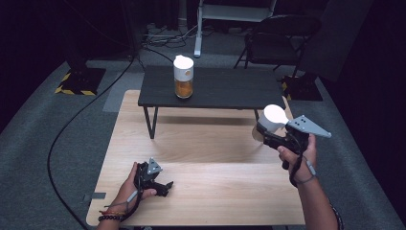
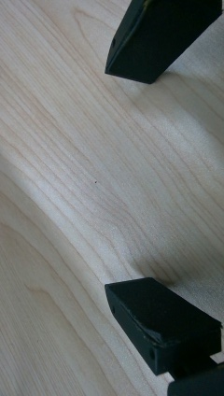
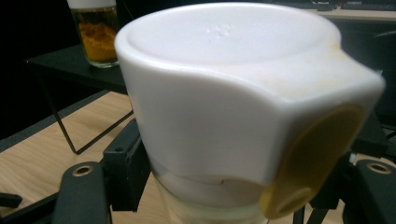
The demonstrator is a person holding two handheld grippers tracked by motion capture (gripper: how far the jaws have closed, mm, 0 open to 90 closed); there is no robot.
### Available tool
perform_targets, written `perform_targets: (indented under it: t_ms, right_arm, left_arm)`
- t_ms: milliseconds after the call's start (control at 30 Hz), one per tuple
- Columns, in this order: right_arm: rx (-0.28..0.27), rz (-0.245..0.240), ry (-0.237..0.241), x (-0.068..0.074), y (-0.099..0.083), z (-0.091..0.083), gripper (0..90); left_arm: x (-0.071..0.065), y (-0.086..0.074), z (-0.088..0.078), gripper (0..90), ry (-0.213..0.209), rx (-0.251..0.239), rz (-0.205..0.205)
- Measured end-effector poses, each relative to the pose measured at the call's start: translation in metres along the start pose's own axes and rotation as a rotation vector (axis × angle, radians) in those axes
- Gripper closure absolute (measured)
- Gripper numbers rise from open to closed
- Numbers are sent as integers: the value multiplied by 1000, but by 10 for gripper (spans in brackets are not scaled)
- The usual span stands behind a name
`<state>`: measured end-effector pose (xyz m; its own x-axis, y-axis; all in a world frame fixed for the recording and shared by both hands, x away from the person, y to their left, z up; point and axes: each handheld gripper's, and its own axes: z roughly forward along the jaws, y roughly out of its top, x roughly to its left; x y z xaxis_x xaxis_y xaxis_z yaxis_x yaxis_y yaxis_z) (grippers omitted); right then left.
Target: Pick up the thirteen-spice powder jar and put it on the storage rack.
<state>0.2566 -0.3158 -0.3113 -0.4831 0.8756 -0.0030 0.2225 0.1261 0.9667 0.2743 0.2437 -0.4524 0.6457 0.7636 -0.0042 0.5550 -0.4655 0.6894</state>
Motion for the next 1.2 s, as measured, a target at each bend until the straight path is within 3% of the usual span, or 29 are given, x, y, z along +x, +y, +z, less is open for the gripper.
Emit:
perform_targets:
  t_ms: [733,1200]
  right_arm:
    - [-15,-25,-44,10,60,21,298]
    - [-33,-1,-71,0,78,62,298]
  left_arm:
    - [0,0,0,4,0,0,0]
    - [0,0,0,4,0,0,0]
